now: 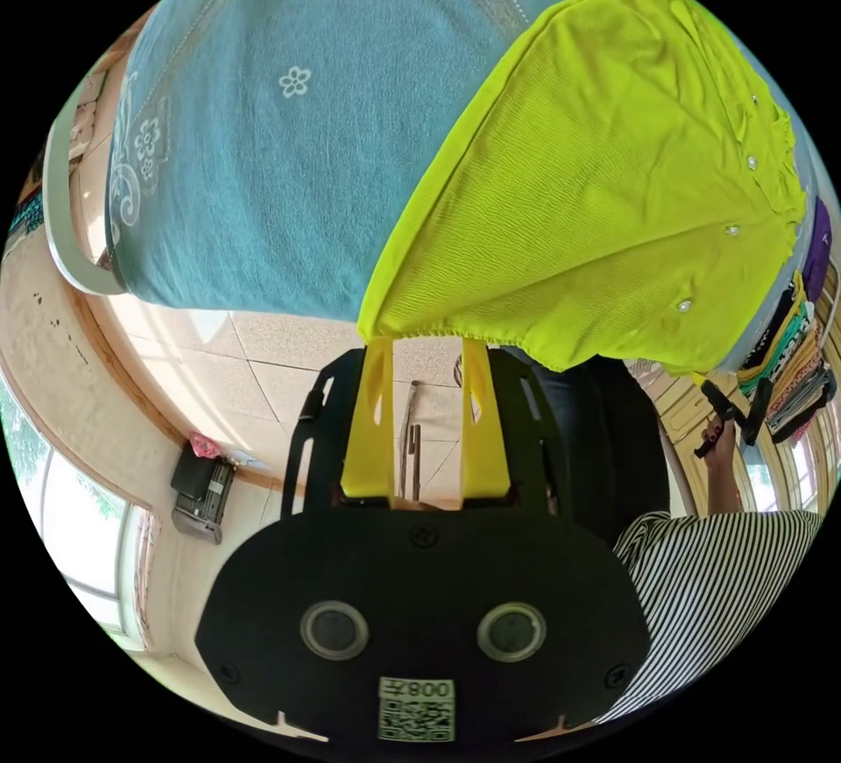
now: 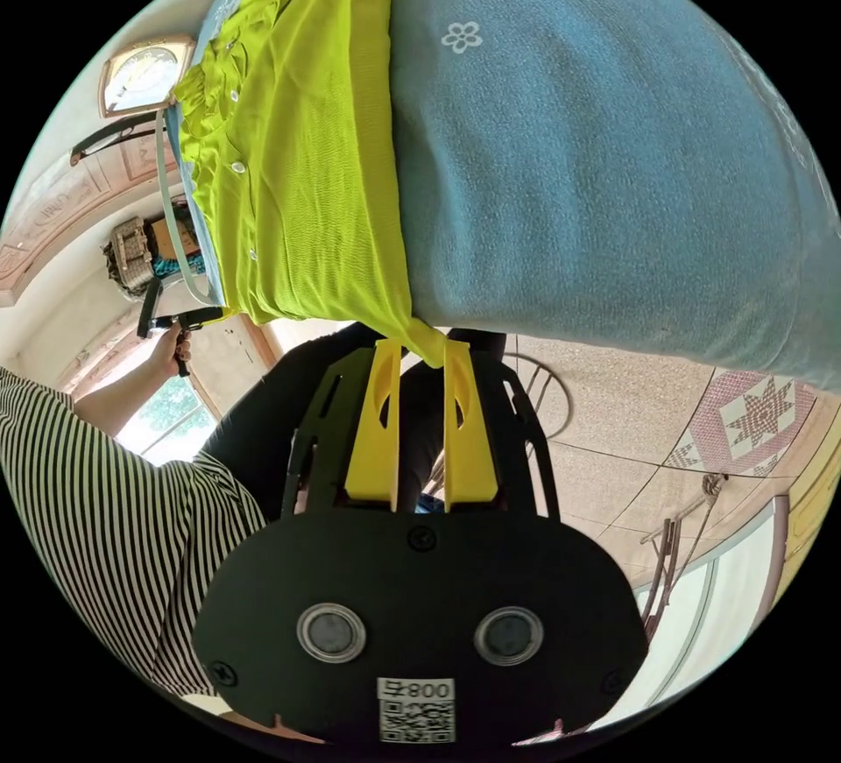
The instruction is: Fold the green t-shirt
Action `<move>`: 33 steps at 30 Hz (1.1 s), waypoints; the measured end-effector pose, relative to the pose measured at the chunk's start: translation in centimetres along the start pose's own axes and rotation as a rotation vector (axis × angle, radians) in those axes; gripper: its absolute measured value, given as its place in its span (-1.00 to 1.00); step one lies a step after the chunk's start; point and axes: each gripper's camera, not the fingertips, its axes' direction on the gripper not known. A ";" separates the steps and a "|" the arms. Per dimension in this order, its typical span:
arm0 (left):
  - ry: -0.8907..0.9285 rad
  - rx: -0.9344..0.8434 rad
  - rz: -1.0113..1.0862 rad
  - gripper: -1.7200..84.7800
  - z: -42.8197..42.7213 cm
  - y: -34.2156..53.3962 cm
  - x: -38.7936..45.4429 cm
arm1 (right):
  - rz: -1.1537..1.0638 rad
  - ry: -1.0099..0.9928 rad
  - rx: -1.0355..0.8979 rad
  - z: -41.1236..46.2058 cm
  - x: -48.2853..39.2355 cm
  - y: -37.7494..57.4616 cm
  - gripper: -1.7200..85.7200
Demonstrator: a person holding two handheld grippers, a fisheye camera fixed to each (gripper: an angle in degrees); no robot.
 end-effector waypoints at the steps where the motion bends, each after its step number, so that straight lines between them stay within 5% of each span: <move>1: 0.003 0.004 -0.005 -0.71 -0.2 0.3 -0.6 | 0.017 -0.015 0.004 0.2 0.0 -0.4 -0.78; 19: 0.080 0.105 -0.109 -0.76 -7.4 7.5 -11.0 | 0.055 0.010 -0.022 1.0 -5.9 -3.9 -0.89; 33: 0.116 -0.005 0.039 -0.93 -11.1 13.9 -14.1 | -0.012 0.028 -0.134 -5.0 -9.8 -1.6 -0.95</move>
